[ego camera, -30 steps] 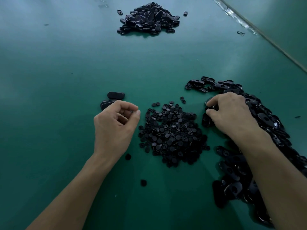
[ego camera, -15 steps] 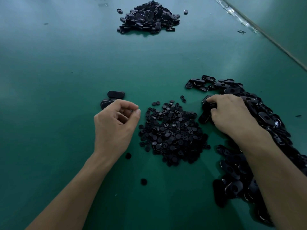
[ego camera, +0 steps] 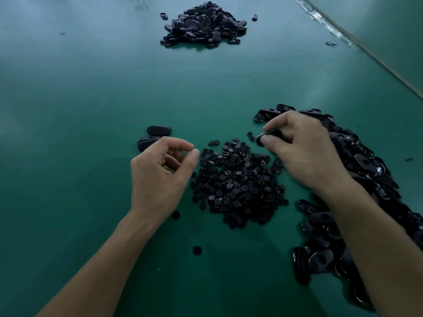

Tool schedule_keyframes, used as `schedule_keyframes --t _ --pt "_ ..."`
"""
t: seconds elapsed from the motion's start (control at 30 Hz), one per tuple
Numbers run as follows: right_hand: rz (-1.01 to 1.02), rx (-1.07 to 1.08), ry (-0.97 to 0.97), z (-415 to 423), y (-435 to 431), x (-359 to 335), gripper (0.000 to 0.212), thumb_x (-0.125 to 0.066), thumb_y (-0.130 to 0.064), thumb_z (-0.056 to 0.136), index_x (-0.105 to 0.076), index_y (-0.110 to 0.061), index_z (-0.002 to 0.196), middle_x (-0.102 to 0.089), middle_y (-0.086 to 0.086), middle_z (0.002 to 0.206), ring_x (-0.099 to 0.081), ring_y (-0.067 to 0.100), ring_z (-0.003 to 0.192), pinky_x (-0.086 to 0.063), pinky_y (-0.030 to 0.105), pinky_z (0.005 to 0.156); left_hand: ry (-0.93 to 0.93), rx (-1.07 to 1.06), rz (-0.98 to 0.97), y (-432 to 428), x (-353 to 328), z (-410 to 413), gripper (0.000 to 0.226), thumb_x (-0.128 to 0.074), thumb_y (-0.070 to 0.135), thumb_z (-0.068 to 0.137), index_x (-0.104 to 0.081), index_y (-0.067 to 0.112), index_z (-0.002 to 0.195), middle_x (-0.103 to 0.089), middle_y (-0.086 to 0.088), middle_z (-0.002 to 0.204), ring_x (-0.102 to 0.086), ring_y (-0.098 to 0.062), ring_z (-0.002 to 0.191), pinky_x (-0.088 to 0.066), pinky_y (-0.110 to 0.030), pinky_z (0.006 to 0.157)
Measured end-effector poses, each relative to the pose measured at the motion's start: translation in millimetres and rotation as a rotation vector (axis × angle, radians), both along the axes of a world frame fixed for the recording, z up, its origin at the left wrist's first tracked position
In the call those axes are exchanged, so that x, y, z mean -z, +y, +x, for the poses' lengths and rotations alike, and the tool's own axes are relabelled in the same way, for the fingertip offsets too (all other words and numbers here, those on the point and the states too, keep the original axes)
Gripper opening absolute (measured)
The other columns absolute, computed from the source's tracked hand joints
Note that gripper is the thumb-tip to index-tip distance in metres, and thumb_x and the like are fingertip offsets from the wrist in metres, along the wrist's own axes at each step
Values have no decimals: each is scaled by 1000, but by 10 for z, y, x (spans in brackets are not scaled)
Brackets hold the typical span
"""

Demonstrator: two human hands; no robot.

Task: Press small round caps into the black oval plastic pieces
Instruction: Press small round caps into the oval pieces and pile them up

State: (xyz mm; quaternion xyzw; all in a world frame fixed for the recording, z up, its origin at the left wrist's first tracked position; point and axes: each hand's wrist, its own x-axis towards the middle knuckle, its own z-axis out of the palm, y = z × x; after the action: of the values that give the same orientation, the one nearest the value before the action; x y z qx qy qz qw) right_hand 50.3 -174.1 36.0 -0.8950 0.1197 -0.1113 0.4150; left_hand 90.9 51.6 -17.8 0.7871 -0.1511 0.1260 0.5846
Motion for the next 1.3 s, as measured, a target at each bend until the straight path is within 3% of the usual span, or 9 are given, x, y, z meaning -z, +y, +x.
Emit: schedule_keyframes --t 0.1,0.17,0.33,0.57,0.77,0.87,1.03,1.2,1.3 --pt "253 -147 13 -13 161 -8 14 -80 -12 83 -75 -23 89 -76 -3 84 -74 13 81 -60 30 81 53 101 -89 -31 -51 -55 11 -73 38 83 -68 35 92 -70 7 78 -68 -14 63 -56 -34 53" --pt "387 -180 12 -22 258 6 16 -78 -7 84 -78 -23 89 -77 2 82 -74 19 77 -61 29 75 106 178 -155 -53 -65 -84 16 -74 39 81 -69 36 96 -73 6 84 -72 -17 70 -60 -39 56" --pt "602 -224 64 -25 409 49 19 -69 1 90 -76 -16 94 -77 8 84 -75 22 76 -60 23 68 186 241 -230 -65 -32 -68 17 -80 28 79 -71 27 93 -75 1 83 -74 -19 74 -61 -30 65" --pt "607 -206 55 -45 463 72 15 -69 0 91 -72 -15 90 -77 7 80 -75 17 71 -55 19 60 215 286 -321 -67 -12 -39 13 -77 13 80 -70 20 88 -74 2 78 -72 -12 69 -57 -21 64" --pt "610 -211 81 -53 533 123 9 -64 -3 95 -67 -11 93 -77 10 86 -74 33 83 -58 29 65 223 313 -342 -53 11 -30 20 -76 13 84 -69 23 100 -75 3 83 -71 -9 73 -58 -22 69" --pt "448 -229 99 -54 555 131 9 -67 -9 94 -70 -18 93 -77 2 82 -74 24 79 -61 35 71 194 281 -306 -45 24 -18 14 -76 23 83 -72 31 94 -75 4 85 -71 -10 76 -57 -23 73" --pt "60 -225 73 -27 485 68 14 -72 -16 90 -78 -25 99 -75 -11 84 -68 -4 80 -52 10 79 187 224 -370 -73 34 -11 12 -68 9 91 -68 20 96 -70 6 81 -67 -7 73 -60 -26 69" --pt "-221 -223 176 -38 465 77 11 -72 -21 90 -76 -27 99 -67 -14 84 -64 5 81 -57 35 84 210 200 -418 -63 23 -13 18 -60 6 98 -60 24 100 -62 2 81 -75 -22 88 -62 -34 65" --pt "-317 -260 216 -54 498 91 10 -71 -28 91 -75 -27 101 -61 -12 90 -62 12 90 -55 39 87 220 216 -413 -66 34 -13 21 -55 5 99 -57 26 101 -56 8 78 -76 -26 88 -62 -35 61"
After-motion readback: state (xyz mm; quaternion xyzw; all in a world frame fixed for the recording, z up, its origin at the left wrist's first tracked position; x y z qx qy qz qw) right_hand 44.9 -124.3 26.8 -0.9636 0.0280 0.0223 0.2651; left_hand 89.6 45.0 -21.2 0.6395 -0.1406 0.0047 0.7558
